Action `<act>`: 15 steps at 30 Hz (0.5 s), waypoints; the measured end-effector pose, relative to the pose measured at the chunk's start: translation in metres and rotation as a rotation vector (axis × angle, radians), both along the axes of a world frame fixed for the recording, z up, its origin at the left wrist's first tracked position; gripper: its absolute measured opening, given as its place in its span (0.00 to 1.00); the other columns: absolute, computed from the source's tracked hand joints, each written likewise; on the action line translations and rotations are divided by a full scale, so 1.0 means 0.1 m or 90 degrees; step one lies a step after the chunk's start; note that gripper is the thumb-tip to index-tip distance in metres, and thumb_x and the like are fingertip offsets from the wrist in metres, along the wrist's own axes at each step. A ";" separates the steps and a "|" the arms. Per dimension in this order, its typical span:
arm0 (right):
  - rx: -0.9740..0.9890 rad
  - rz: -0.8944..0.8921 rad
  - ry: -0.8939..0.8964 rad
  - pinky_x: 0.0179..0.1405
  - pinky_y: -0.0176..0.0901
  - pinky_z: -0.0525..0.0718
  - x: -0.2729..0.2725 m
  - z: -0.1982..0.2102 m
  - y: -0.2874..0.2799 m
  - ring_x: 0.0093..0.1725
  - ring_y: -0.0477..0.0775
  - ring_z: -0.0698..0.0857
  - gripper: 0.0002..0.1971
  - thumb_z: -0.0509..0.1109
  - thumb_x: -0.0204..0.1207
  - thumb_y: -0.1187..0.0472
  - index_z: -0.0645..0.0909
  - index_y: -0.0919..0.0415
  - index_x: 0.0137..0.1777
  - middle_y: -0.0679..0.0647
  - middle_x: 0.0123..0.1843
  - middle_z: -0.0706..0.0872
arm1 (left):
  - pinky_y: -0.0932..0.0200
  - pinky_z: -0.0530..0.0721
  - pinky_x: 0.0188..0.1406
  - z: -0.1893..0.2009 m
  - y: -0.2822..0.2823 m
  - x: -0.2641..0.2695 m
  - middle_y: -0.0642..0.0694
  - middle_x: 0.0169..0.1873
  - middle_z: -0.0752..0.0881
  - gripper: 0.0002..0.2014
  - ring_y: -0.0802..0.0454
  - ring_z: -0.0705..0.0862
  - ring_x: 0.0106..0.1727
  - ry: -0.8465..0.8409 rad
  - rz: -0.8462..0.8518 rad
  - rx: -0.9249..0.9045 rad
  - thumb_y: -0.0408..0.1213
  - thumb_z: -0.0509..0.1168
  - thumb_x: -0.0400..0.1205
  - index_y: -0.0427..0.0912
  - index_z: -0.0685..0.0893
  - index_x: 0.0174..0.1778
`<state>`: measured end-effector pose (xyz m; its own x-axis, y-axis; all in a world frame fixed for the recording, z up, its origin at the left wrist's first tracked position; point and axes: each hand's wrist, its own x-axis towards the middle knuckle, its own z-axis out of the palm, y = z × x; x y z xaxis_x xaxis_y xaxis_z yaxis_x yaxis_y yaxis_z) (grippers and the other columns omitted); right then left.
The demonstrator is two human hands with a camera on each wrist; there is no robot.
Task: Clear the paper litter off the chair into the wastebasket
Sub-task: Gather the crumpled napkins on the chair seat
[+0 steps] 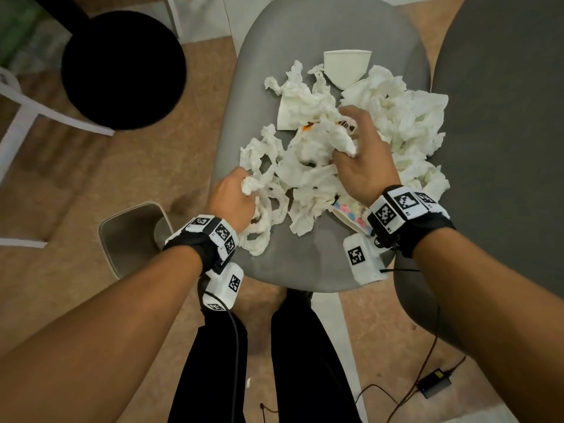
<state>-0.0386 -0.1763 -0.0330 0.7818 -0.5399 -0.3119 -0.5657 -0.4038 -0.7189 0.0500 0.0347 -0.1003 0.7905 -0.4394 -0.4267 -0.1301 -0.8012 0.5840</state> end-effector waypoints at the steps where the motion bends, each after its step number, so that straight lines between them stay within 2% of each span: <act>1: -0.009 0.012 -0.012 0.50 0.48 0.85 -0.01 0.00 0.01 0.50 0.54 0.86 0.21 0.63 0.76 0.62 0.76 0.46 0.68 0.50 0.54 0.88 | 0.49 0.84 0.39 0.03 -0.02 -0.02 0.46 0.39 0.85 0.06 0.41 0.84 0.41 0.000 0.030 -0.014 0.29 0.61 0.80 0.43 0.77 0.49; 3: -0.032 0.028 -0.013 0.45 0.47 0.83 -0.01 0.03 0.04 0.44 0.52 0.84 0.12 0.60 0.79 0.59 0.84 0.58 0.53 0.53 0.46 0.89 | 0.47 0.82 0.32 0.10 -0.05 -0.07 0.46 0.33 0.83 0.05 0.38 0.83 0.35 -0.003 0.075 -0.060 0.37 0.62 0.79 0.46 0.73 0.49; 4: -0.026 0.027 -0.004 0.41 0.46 0.80 -0.02 0.06 0.06 0.40 0.52 0.81 0.14 0.60 0.80 0.55 0.83 0.63 0.47 0.56 0.42 0.87 | 0.45 0.83 0.32 0.12 -0.06 -0.10 0.43 0.34 0.83 0.08 0.37 0.83 0.34 -0.002 0.078 -0.082 0.43 0.63 0.78 0.49 0.72 0.50; 5: -0.017 0.031 0.005 0.41 0.46 0.78 -0.02 0.08 0.08 0.40 0.52 0.80 0.17 0.60 0.80 0.51 0.84 0.65 0.45 0.56 0.41 0.87 | 0.44 0.83 0.31 0.13 -0.07 -0.13 0.41 0.35 0.84 0.12 0.37 0.83 0.32 -0.004 0.066 -0.092 0.51 0.64 0.78 0.52 0.72 0.50; 6: -0.008 0.033 0.011 0.43 0.46 0.79 -0.02 0.12 0.09 0.42 0.51 0.82 0.18 0.62 0.80 0.48 0.86 0.62 0.47 0.54 0.43 0.88 | 0.47 0.83 0.30 0.14 -0.08 -0.15 0.42 0.34 0.85 0.16 0.39 0.83 0.30 -0.004 0.046 -0.089 0.59 0.65 0.77 0.53 0.72 0.48; 7: 0.003 0.032 0.012 0.45 0.46 0.80 -0.02 0.12 0.10 0.44 0.51 0.83 0.16 0.65 0.80 0.47 0.87 0.58 0.48 0.51 0.44 0.89 | 0.50 0.81 0.28 0.14 -0.07 -0.16 0.45 0.31 0.83 0.20 0.42 0.82 0.28 -0.008 0.026 -0.080 0.66 0.64 0.77 0.52 0.73 0.44; 8: 0.014 0.030 0.017 0.44 0.44 0.79 -0.02 0.14 0.10 0.42 0.49 0.83 0.14 0.66 0.80 0.47 0.87 0.54 0.45 0.48 0.42 0.88 | 0.53 0.77 0.27 0.16 -0.08 -0.18 0.48 0.26 0.79 0.25 0.45 0.78 0.25 -0.013 0.021 -0.081 0.69 0.63 0.77 0.47 0.73 0.37; 10: 0.020 0.009 0.012 0.35 0.40 0.74 -0.03 0.14 0.07 0.34 0.44 0.78 0.16 0.65 0.82 0.49 0.80 0.51 0.33 0.45 0.33 0.82 | 0.53 0.69 0.27 0.17 -0.09 -0.20 0.48 0.20 0.69 0.31 0.49 0.68 0.24 -0.015 0.058 -0.098 0.63 0.62 0.82 0.40 0.68 0.26; 11: 0.004 0.001 0.010 0.32 0.40 0.71 -0.03 0.13 0.06 0.32 0.46 0.76 0.18 0.64 0.83 0.51 0.78 0.55 0.32 0.48 0.31 0.80 | 0.51 0.68 0.27 0.17 -0.10 -0.20 0.45 0.20 0.69 0.29 0.49 0.68 0.24 -0.011 0.088 -0.099 0.58 0.62 0.84 0.40 0.68 0.25; 12: -0.018 -0.001 0.007 0.31 0.38 0.70 -0.03 0.11 0.05 0.32 0.48 0.76 0.17 0.63 0.84 0.53 0.78 0.60 0.35 0.50 0.31 0.81 | 0.49 0.71 0.27 0.17 -0.11 -0.20 0.42 0.21 0.73 0.25 0.50 0.71 0.23 -0.002 0.115 -0.094 0.53 0.62 0.85 0.41 0.71 0.28; 13: -0.039 0.000 0.007 0.31 0.35 0.72 -0.02 0.07 0.03 0.34 0.49 0.77 0.14 0.64 0.83 0.54 0.78 0.63 0.41 0.52 0.34 0.82 | 0.49 0.78 0.28 0.17 -0.12 -0.20 0.39 0.26 0.81 0.19 0.53 0.78 0.24 0.017 0.143 -0.107 0.49 0.63 0.86 0.40 0.76 0.34; 14: -0.040 -0.002 0.010 0.34 0.33 0.73 -0.02 0.05 0.02 0.38 0.50 0.79 0.09 0.65 0.83 0.54 0.78 0.61 0.48 0.50 0.39 0.84 | 0.51 0.85 0.30 0.19 -0.12 -0.20 0.39 0.36 0.86 0.12 0.56 0.85 0.28 0.061 0.179 -0.149 0.44 0.62 0.86 0.39 0.79 0.45; 15: -0.026 -0.008 0.015 0.39 0.33 0.76 -0.01 0.02 0.00 0.43 0.49 0.81 0.08 0.67 0.82 0.55 0.78 0.58 0.57 0.47 0.46 0.84 | 0.52 0.90 0.33 0.21 -0.12 -0.20 0.41 0.45 0.87 0.07 0.53 0.90 0.34 0.109 0.217 -0.199 0.39 0.62 0.87 0.40 0.79 0.56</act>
<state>-0.0397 -0.1762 -0.0307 0.7677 -0.5621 -0.3075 -0.5874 -0.4256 -0.6884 0.0297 0.0227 -0.0794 0.8413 -0.2957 -0.4526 0.2280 -0.5649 0.7930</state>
